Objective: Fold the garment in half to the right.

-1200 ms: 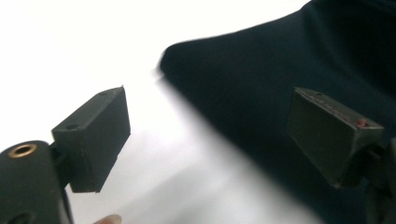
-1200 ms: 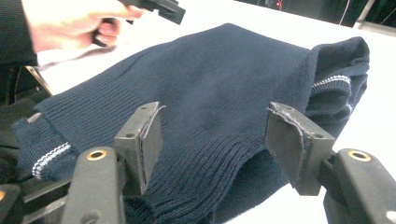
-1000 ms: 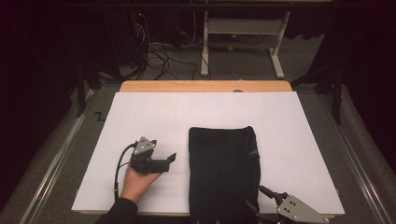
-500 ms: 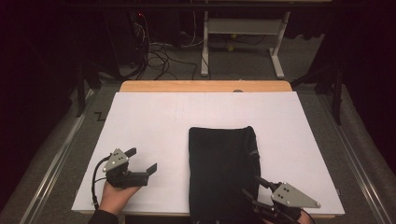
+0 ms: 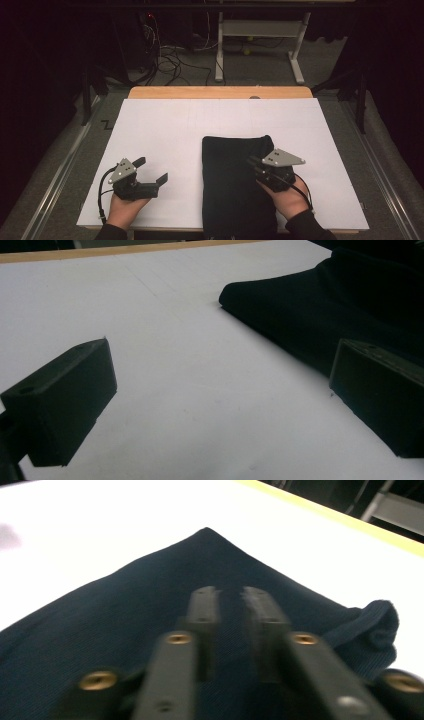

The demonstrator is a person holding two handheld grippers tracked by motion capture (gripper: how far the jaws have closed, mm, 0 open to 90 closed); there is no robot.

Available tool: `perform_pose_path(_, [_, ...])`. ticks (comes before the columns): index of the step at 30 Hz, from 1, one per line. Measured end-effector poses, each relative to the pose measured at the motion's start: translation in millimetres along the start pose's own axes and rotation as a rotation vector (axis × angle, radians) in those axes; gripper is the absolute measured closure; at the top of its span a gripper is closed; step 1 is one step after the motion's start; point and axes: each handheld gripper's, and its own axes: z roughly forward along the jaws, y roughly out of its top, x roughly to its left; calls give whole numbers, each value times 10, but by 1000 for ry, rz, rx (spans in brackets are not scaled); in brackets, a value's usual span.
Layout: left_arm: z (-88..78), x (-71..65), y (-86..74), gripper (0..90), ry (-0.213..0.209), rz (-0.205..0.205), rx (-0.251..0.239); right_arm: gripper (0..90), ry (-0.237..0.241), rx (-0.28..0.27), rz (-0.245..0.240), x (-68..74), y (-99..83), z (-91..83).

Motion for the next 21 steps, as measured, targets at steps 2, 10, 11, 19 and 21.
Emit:
perform_pose_path(2, [1,3,-9,0,3,1,4,900,-30,42,-4,-37,29,99])
perform_pose_path(10, [-3,3,-37,0,6,6,12,900,-135,154,124,-407,-376,184])
perform_pose_path(11, [2,3,-42,0,6,5,14,900,-138,156,138,-439,-435,169])
perform_pose_path(19, [44,-17,-48,0,8,22,30,843,-157,51,202,-577,-756,-200])
perform_pose_path(21, [56,-25,-48,0,7,28,34,801,-157,46,214,-602,-829,-277])
